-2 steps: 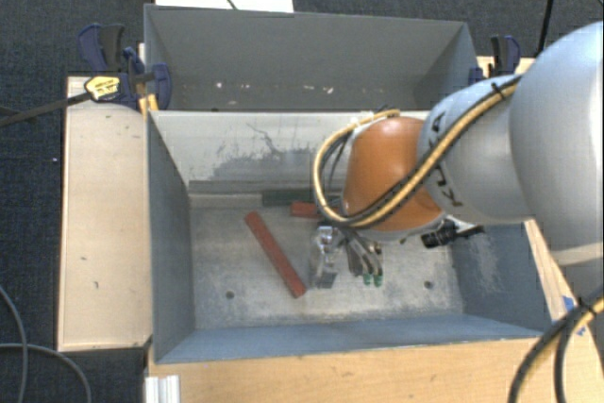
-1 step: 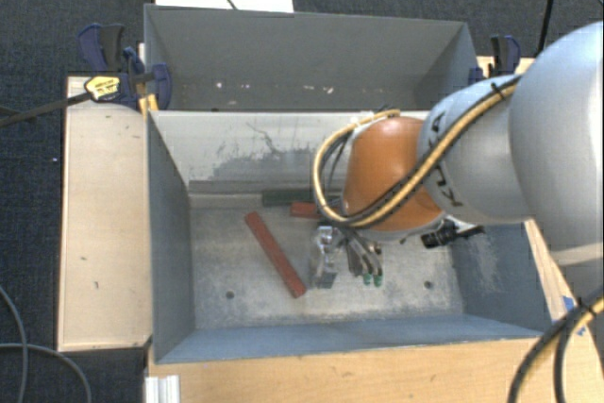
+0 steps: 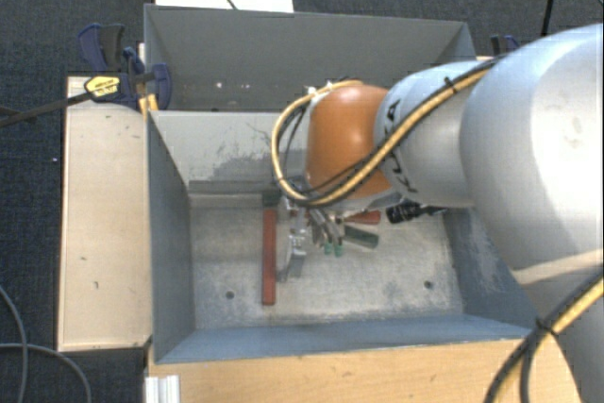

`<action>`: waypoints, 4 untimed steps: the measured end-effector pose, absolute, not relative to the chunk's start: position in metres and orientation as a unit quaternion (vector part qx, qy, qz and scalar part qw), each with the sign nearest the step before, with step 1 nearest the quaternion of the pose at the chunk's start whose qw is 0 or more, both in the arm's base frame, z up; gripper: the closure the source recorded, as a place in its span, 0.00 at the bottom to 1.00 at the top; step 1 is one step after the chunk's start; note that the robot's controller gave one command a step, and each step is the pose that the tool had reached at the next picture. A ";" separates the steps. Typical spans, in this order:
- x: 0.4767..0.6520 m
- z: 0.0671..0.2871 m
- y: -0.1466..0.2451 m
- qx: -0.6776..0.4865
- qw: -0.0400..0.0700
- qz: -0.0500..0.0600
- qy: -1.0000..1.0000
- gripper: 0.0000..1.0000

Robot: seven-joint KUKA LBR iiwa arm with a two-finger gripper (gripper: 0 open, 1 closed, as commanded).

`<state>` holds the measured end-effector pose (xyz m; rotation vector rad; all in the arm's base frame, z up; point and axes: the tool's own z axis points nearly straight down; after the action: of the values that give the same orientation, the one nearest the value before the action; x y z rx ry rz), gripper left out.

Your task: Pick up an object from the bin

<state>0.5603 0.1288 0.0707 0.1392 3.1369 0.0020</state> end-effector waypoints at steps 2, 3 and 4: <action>0.563 0.087 0.151 -0.055 -0.001 -0.001 0.998 0.00; 0.567 0.086 0.178 -0.136 0.003 0.001 0.991 0.00; 0.573 0.080 0.187 -0.100 0.002 0.001 0.995 0.00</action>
Offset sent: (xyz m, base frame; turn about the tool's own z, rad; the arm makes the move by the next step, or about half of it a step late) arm 0.0068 0.0506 0.0358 -0.4116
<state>0.5730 0.1872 0.0797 -0.3137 3.1216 0.0043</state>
